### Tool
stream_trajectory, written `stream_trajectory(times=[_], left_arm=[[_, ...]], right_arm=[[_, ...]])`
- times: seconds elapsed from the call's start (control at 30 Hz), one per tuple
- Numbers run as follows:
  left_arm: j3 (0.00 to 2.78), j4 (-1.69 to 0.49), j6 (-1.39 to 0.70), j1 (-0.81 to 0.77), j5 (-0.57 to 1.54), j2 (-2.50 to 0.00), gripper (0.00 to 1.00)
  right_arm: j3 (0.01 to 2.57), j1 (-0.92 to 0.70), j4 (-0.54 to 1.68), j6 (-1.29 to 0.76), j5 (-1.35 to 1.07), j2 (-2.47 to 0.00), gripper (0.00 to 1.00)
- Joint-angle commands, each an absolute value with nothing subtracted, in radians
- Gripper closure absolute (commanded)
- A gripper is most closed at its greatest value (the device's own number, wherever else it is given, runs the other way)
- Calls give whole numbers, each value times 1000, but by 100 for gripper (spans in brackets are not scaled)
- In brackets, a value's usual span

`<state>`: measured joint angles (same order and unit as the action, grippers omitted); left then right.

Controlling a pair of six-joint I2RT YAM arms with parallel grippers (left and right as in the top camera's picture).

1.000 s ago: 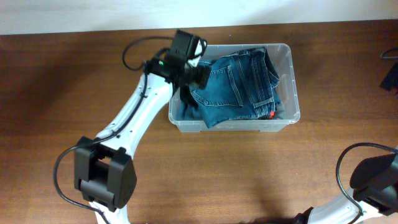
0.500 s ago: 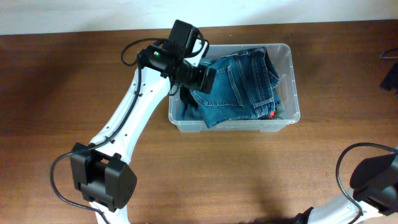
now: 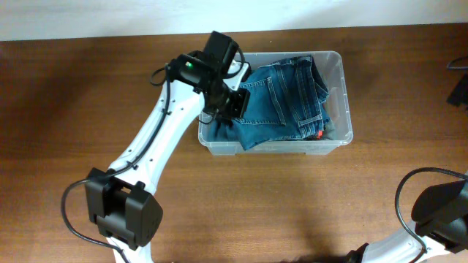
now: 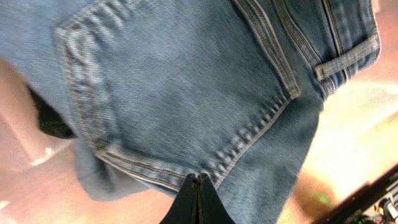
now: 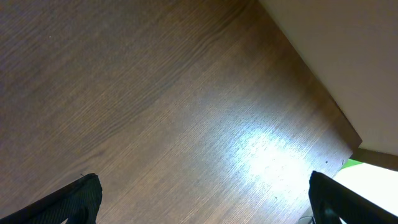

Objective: Pack container
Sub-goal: 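Press and tuck the jeans down into the bin with the left gripper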

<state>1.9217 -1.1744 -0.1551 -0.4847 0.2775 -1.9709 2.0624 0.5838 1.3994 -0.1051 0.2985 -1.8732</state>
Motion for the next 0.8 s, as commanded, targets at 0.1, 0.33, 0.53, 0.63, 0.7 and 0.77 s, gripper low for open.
stream_trajectory(times=[0.1, 0.33, 0.53, 0.63, 0.7, 0.77], left_arm=[[1932, -1183, -171, -561, 181, -1971, 100], [1932, -1187, -171, -576, 148, -1998, 99], [1931, -1199, -171, -575, 122, -2048, 100], [1930, -1201, -171, -575, 122, -2083, 100], [1930, -1201, -171, -575, 117, -2107, 100], [1930, -1205, -171, -575, 77, -2137, 99]], right_arm=[[2066, 583, 1399, -112, 311, -1873, 2], [2066, 583, 1399, -112, 311, -1873, 2], [2066, 583, 1399, -112, 311, -1873, 2], [2066, 583, 1399, -112, 311, -1873, 2], [2066, 583, 1399, -112, 311, -1873, 2], [2066, 583, 1399, -112, 311, -1873, 2]])
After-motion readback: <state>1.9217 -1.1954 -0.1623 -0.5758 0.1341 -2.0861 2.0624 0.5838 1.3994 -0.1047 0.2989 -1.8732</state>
